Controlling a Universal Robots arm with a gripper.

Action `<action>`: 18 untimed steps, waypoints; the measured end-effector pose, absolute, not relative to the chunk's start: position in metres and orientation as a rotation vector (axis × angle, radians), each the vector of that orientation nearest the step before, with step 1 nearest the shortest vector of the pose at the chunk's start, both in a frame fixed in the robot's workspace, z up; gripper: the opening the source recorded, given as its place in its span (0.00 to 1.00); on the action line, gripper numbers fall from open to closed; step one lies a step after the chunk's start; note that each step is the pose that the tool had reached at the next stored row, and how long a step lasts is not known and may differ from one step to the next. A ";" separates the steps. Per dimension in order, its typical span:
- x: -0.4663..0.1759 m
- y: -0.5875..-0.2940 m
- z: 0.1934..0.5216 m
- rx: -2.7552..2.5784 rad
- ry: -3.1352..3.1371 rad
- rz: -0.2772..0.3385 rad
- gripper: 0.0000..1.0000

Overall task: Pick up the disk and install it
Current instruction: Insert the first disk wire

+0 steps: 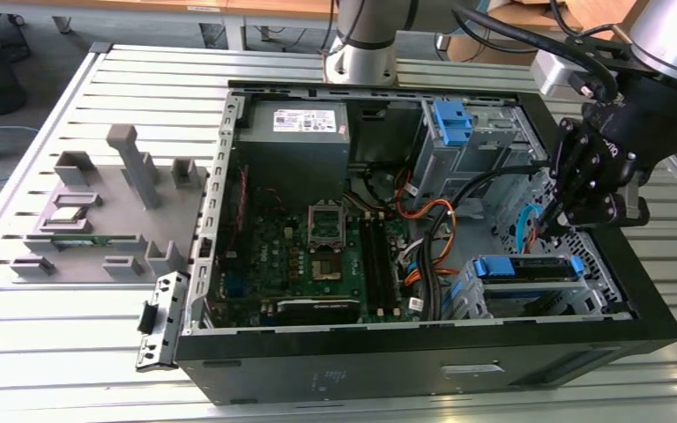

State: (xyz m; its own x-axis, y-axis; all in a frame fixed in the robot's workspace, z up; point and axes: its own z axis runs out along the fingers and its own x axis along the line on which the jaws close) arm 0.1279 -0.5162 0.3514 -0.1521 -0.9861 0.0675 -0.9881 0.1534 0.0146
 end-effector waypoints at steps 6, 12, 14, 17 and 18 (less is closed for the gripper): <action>0.125 -0.516 0.350 2.026 -2.353 0.084 0.16; 0.116 -0.516 0.349 2.038 -2.358 0.104 0.16; 0.111 -0.516 0.349 2.038 -2.358 0.108 0.16; 0.107 -0.516 0.349 2.036 -2.355 0.115 0.16; 0.107 -0.516 0.349 2.036 -2.355 0.116 0.16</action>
State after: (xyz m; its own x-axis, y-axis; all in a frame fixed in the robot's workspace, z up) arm 0.1069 -0.5165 0.3489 -0.1455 -0.9870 0.0684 -0.9889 0.1431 -0.0389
